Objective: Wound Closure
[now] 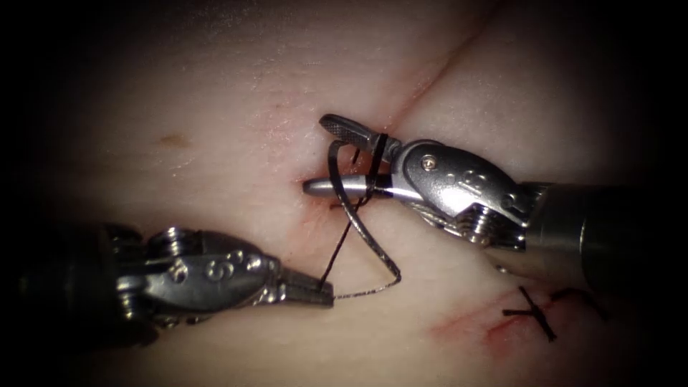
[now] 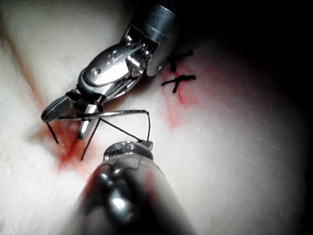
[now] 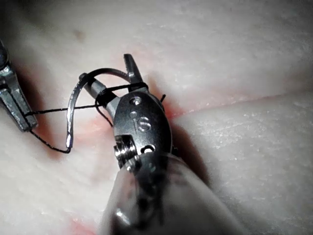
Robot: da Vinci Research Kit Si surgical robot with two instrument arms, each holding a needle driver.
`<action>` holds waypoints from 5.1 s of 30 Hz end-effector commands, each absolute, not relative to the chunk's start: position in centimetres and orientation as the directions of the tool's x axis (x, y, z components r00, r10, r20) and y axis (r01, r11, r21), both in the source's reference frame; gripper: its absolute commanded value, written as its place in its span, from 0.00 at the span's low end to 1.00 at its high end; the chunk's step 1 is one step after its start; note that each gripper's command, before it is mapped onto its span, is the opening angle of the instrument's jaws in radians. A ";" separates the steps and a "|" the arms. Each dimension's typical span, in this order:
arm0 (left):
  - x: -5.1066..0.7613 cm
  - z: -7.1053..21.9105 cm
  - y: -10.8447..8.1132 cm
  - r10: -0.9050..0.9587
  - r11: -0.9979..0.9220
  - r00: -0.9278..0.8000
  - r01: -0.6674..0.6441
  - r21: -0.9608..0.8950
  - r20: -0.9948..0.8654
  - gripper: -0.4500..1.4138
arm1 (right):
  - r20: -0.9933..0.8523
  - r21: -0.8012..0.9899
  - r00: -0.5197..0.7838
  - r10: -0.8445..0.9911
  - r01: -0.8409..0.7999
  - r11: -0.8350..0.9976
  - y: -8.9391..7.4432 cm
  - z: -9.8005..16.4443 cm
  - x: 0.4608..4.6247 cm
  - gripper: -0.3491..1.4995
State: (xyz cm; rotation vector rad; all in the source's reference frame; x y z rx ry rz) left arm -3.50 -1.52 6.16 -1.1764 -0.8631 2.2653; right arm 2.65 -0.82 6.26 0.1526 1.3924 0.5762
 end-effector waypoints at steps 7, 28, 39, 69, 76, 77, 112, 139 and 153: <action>-3.56 6.3 -1.4 0.670 -0.679 -0.474 -0.079 -0.730 -0.571 0.00 | -0.862 0.426 0.137 0.488 -0.326 0.844 -0.9 6.3 2.73 0.48; -3.63 6.9 -1.3 0.721 -0.622 -0.402 -0.015 -0.783 -0.565 0.00 | -0.752 0.430 0.278 0.598 -0.482 0.764 -1.0 6.6 2.44 0.57; -3.58 7.2 -1.3 0.745 -0.604 -0.382 -0.037 -0.796 -0.547 0.00 | -0.692 0.496 0.261 0.673 -0.506 0.706 -1.2 6.7 2.52 0.57; -3.52 7.3 -1.2 0.717 -0.642 -0.376 -0.030 -0.766 -0.587 0.00 | -0.647 0.544 0.205 0.734 -0.550 0.633 -1.0 6.7 2.61 0.51; -3.51 7.3 -1.2 0.715 -0.646 -0.359 -0.011 -0.764 -0.599 0.00 | -0.597 0.593 0.157 0.787 -0.575 0.564 -1.0 6.7 2.72 0.44; -3.51 7.3 -1.2 0.715 -0.646 -0.359 -0.010 -0.764 -0.600 0.00 | -0.593 0.596 0.154 0.791 -0.577 0.559 -1.0 6.7 2.72 0.42; -2.89 7.2 -0.7 0.929 -0.177 -0.325 0.034 -0.984 -0.179 0.00 | -0.639 0.513 0.192 0.745 -0.615 0.599 -1.2 6.6 2.75 0.00; -2.96 7.8 0.6 0.928 -0.373 -0.177 -0.440 -0.817 -0.328 0.00 | -0.703 0.435 0.194 0.684 -0.644 0.630 -1.7 6.4 2.93 0.00; -3.10 7.3 1.2 0.792 -0.517 -0.057 -0.594 -0.616 -0.608 0.00 | -0.719 0.398 0.212 0.662 -0.655 0.643 -1.9 6.3 2.96 0.00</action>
